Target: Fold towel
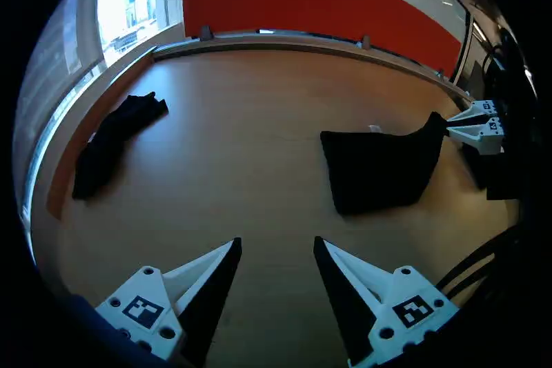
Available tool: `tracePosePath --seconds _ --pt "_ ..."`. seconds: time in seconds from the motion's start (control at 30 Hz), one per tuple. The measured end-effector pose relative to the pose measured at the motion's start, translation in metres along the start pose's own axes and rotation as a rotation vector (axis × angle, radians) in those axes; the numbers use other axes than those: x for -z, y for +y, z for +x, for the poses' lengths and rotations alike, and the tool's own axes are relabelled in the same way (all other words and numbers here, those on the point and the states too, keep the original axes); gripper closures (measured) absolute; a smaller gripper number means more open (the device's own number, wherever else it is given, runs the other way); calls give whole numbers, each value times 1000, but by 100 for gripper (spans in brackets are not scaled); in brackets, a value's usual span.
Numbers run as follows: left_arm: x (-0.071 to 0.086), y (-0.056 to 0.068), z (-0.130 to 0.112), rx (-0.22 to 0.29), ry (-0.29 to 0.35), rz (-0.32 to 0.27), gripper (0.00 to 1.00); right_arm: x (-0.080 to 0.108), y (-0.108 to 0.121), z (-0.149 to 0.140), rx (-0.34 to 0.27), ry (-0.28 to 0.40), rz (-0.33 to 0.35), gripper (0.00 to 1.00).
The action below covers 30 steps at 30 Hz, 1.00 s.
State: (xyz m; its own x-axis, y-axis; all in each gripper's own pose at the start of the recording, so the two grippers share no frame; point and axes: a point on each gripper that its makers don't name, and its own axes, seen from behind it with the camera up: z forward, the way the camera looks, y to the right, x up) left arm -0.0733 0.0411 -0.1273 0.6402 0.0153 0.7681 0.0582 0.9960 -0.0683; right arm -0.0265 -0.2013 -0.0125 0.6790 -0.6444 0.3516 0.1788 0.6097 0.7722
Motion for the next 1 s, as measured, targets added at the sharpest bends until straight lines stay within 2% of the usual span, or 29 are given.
tracePosePath --seconds 0.23,0.47,0.67,0.8,1.0 --pt "4 -4 1 7 9 3 23 -19 -28 26 60 11 60 96" --pt "8 -6 -3 19 15 6 23 -50 -76 44 120 5 151 96" --pt "10 -9 -6 40 18 12 23 -81 -120 34 151 -41 237 96" --pt "11 -10 -7 51 20 12 23 -91 -131 22 164 -76 257 96" --pt "11 -13 -9 61 17 14 23 -89 -131 18 155 -84 269 95"
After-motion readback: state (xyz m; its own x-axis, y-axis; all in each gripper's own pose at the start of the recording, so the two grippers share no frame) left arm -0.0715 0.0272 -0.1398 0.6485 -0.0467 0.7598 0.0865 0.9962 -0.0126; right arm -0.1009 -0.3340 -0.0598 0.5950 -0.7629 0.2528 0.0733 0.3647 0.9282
